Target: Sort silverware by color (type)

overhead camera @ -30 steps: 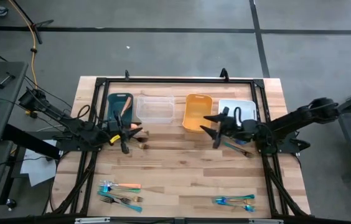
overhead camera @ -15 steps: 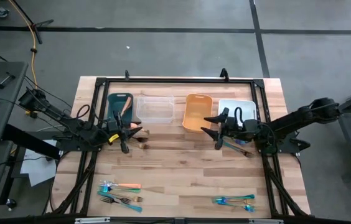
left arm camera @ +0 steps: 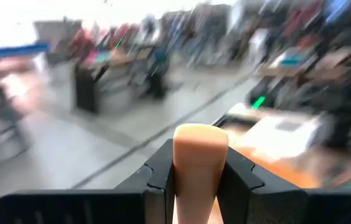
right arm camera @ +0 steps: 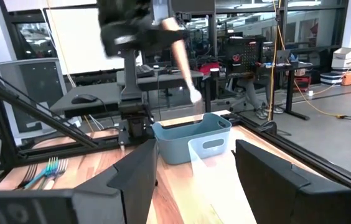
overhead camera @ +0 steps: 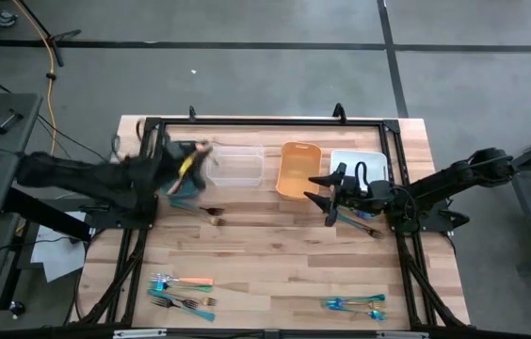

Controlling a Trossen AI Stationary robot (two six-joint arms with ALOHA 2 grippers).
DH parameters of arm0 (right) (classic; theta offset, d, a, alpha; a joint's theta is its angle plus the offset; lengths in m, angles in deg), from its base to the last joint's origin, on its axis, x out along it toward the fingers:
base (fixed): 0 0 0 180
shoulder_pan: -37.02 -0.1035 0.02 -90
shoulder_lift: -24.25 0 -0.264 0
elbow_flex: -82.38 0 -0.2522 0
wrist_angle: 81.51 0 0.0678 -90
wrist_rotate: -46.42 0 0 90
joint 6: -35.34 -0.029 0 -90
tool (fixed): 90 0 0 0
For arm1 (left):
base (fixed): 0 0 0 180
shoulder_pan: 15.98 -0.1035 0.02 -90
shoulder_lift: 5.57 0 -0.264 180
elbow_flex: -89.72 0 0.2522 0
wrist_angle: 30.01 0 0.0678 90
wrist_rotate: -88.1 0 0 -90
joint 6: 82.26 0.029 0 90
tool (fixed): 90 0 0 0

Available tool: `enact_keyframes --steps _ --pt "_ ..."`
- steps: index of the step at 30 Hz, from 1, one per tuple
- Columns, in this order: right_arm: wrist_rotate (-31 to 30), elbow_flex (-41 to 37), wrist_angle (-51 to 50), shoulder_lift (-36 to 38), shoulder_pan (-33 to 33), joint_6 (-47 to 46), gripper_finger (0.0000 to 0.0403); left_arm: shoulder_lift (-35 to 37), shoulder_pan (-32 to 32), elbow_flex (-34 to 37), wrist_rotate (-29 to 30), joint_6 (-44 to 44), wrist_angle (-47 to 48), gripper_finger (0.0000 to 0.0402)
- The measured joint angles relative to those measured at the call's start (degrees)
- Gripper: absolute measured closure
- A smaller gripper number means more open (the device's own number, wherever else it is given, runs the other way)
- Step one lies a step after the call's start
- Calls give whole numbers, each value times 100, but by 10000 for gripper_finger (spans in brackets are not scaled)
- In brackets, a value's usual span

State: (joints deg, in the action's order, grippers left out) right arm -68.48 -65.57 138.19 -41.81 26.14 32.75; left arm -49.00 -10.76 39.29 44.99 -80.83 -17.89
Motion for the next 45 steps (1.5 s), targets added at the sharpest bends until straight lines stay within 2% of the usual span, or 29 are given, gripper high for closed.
enact_keyframes --steps 3,6,9,12,16,22,27,39,41,45 --pt "0 0 -1 0 0 1 192 -305 -983 -1183 -395 -756 2172 333" --pt "0 0 -1 0 0 44 192 -666 -1821 -1996 -800 -1392 4026 333" --pt "-2 0 -1 0 0 140 192 -983 -2489 -2370 -1319 -1802 5137 333" --pt "0 2 1 0 0 148 192 -1298 -3000 -2383 -1763 -1927 5643 333" --pt "0 2 3 0 0 153 192 -1729 -3406 -2217 -2160 -1966 5762 333" --pt "0 2 1 0 0 153 192 -2232 -3682 -1961 -2742 -1937 5697 333" --pt "0 2 1 0 0 153 192 -2483 -3790 -1788 -2836 -2073 5728 333" --pt "0 2 0 0 0 153 192 -2561 -3929 -1233 -2872 -2233 5691 332" --pt "0 2 1 0 0 153 192 -2561 -3929 -1212 -2860 -2230 5689 312" --pt "0 2 1 0 0 153 192 -2561 -3927 -1211 -2847 -2171 5671 245"
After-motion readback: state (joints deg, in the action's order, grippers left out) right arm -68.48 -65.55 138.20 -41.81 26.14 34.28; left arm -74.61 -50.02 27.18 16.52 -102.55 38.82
